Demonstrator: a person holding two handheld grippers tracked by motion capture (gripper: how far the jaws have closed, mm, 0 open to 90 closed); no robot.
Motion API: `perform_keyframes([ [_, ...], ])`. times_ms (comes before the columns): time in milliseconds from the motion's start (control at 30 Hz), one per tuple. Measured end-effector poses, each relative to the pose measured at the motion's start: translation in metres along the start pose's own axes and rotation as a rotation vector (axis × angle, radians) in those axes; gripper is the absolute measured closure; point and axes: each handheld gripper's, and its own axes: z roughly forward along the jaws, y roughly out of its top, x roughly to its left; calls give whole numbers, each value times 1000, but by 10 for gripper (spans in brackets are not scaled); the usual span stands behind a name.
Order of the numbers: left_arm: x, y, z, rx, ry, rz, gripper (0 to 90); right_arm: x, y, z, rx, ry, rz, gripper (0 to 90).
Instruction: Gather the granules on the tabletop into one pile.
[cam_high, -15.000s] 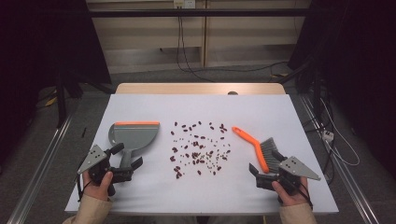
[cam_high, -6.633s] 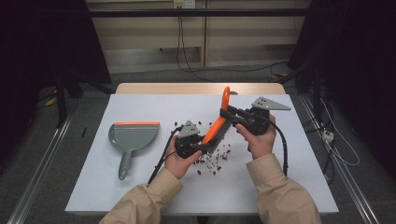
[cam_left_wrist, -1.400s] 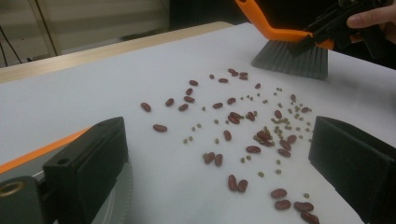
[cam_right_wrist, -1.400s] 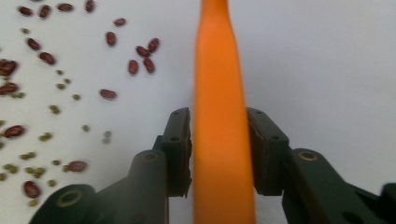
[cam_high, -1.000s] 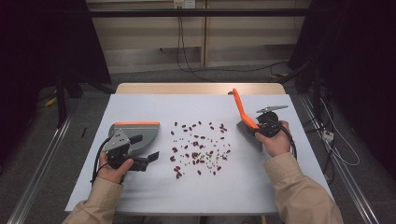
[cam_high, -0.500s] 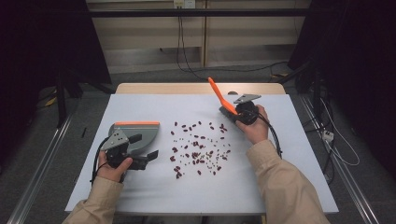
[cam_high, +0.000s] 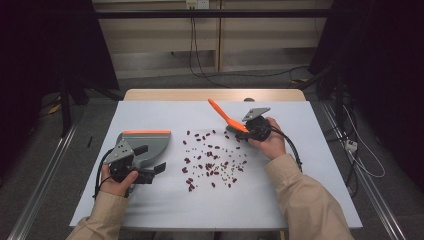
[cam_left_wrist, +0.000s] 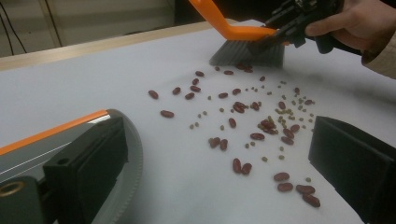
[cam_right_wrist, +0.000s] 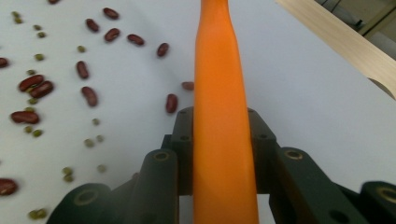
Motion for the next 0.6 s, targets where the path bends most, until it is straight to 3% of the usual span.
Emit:
perform_keyframes([
  [367,4,-8,-9,20,8,2,46,19,-7,-13,-7,58,-49,713],
  [600,2,-8,-6,21,2,2,47,29,-11,-21,-9,88,-49,714],
])
